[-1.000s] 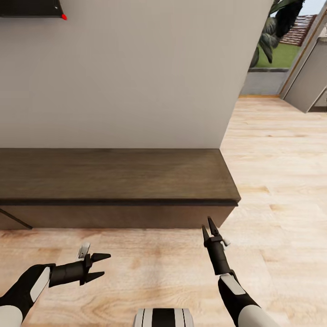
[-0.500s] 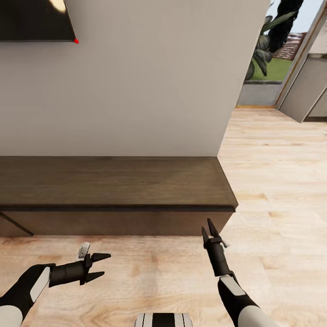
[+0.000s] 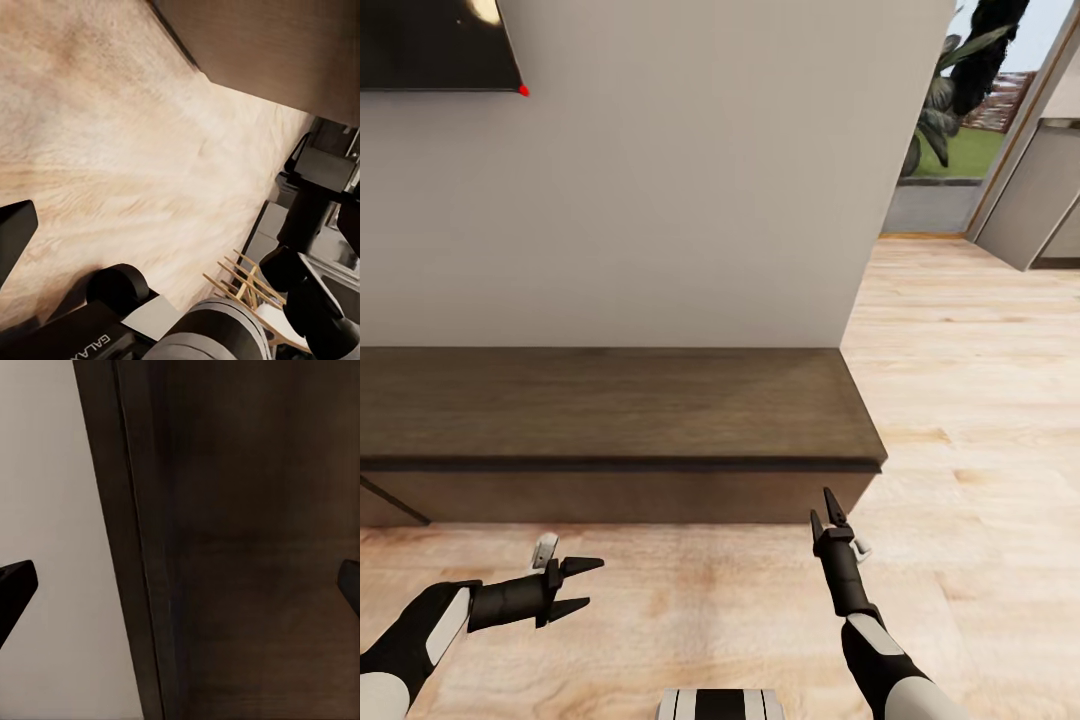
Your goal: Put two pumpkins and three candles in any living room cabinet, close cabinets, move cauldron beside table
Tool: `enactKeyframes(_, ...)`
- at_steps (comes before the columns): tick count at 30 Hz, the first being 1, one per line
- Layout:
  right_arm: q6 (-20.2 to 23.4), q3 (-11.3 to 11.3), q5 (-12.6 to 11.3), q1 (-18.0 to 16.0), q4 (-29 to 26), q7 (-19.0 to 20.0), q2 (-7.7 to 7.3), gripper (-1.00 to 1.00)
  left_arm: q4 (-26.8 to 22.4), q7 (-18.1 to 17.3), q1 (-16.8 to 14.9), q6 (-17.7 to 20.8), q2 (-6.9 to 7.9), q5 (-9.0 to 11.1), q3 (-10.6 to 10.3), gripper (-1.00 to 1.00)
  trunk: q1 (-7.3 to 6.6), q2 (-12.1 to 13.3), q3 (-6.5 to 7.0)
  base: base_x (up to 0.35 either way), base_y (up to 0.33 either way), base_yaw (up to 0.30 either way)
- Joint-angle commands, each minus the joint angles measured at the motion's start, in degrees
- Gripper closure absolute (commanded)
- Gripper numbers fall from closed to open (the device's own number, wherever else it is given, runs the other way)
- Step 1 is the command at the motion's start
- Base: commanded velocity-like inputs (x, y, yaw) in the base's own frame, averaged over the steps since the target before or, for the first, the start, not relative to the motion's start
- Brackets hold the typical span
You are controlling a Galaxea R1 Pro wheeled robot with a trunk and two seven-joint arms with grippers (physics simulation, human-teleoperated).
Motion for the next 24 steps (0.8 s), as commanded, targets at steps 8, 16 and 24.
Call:
enactKeyframes(8, 0.1, -0.1, 0.2, 0.0, 0.0, -0.1, 0.04, -1.0, 0.0, 0.0, 0.0, 0.0, 0.06, 0.0, 0.0, -1.0, 0.0, 0.0, 0.0, 0.095, 0.0, 0.0)
enactKeyframes(16, 0.1, 0.0, 0.3, 0.0, 0.0, -0.1, 0.04, -1.0, 0.6, -5.1, 0.2, 0.0, 0.06, -0.3, -0.1, -1.0, 0.0, 0.0, 0.0, 0.121, 0.0, 0.0)
enactKeyframes(24, 0.2, 0.3, 0.3, 0.0, 0.0, -0.1, 0.12, -1.0, 2.1, -5.8, 0.2, 0.0, 0.06, -0.3, -0.1, -1.0, 0.0, 0.0, 0.0, 0.09, 0.0, 0.0)
